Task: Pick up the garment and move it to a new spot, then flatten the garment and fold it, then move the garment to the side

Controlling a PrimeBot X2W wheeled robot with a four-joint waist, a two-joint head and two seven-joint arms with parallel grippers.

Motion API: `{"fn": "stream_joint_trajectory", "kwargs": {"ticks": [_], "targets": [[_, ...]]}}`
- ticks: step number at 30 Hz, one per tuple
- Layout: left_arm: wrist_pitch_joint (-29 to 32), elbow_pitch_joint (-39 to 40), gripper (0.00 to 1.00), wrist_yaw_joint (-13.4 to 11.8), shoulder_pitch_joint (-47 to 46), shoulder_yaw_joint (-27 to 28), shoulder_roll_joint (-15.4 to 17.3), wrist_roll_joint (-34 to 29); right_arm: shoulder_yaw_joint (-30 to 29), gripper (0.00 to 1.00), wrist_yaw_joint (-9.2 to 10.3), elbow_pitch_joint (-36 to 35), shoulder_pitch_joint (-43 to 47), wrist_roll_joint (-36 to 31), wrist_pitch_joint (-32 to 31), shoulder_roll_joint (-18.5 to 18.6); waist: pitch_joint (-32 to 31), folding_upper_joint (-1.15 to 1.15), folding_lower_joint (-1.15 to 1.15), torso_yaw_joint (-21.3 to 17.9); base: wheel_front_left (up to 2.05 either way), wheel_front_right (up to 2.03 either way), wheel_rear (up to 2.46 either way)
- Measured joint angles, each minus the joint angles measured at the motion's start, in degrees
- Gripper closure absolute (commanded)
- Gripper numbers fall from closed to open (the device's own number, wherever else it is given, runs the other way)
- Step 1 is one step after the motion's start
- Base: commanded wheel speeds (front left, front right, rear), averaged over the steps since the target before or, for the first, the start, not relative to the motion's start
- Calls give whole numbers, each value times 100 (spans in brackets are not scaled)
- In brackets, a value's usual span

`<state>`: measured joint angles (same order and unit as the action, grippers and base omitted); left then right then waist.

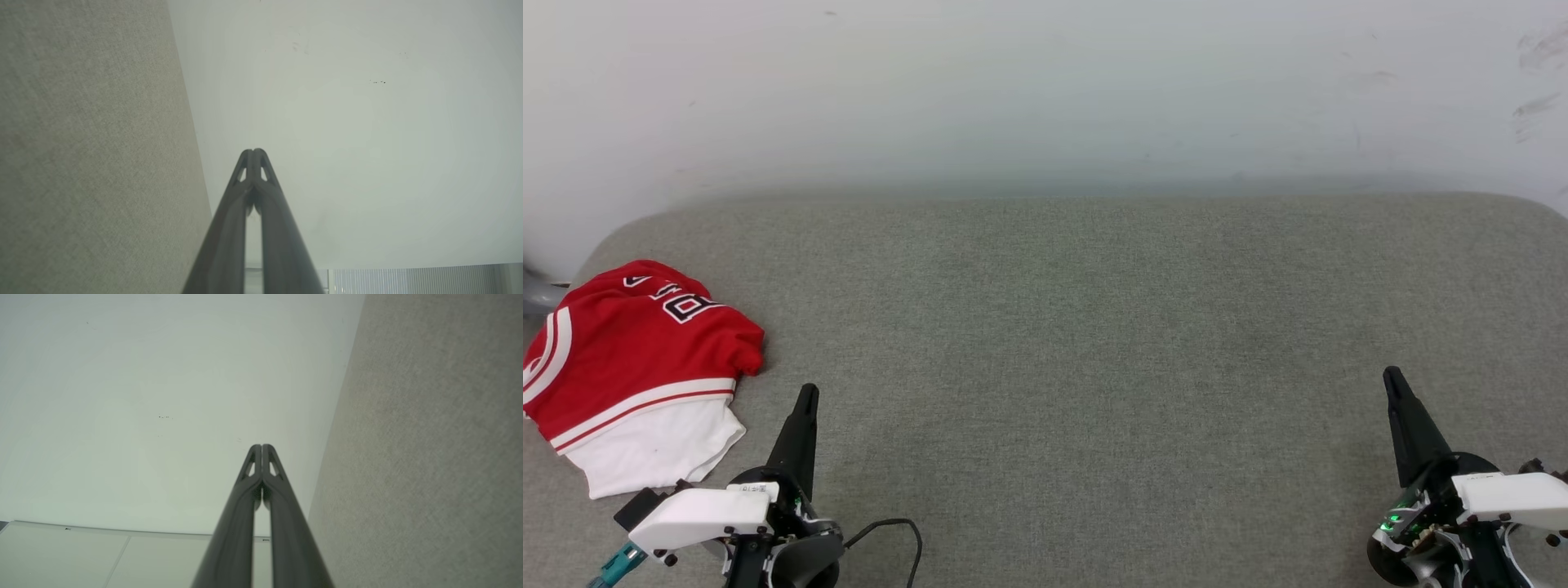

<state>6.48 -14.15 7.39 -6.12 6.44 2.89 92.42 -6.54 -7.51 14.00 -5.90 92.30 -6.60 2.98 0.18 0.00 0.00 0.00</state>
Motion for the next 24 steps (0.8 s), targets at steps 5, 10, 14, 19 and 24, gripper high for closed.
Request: {"fn": "stream_joint_trajectory", "kwargs": {"ticks": [5, 10, 14, 19, 24], "targets": [[0, 0, 100, 0, 0, 1, 0, 0, 1, 100, 0, 0, 0, 0, 0, 0, 0, 0, 0, 0, 0, 0, 0], [0, 0, 100, 0, 0, 1, 0, 0, 1, 100, 0, 0, 0, 0, 0, 0, 0, 0, 0, 0, 0, 0, 0], [0, 0, 100, 0, 0, -1, 0, 0, 1, 100, 0, 0, 0, 0, 0, 0, 0, 0, 0, 0, 0, 0, 0], [-8, -59, 0, -2, 24, -11, -4, 0, 4, 0, 0, 53, 37, -1, 1, 0, 0, 0, 0, 0, 0, 0, 0], [-23, -272, 0, -7, 270, -45, -16, 0, 25, 0, 1, 269, 251, -10, 26, -3, 4, 0, 0, -1, 0, 0, 0]]}}
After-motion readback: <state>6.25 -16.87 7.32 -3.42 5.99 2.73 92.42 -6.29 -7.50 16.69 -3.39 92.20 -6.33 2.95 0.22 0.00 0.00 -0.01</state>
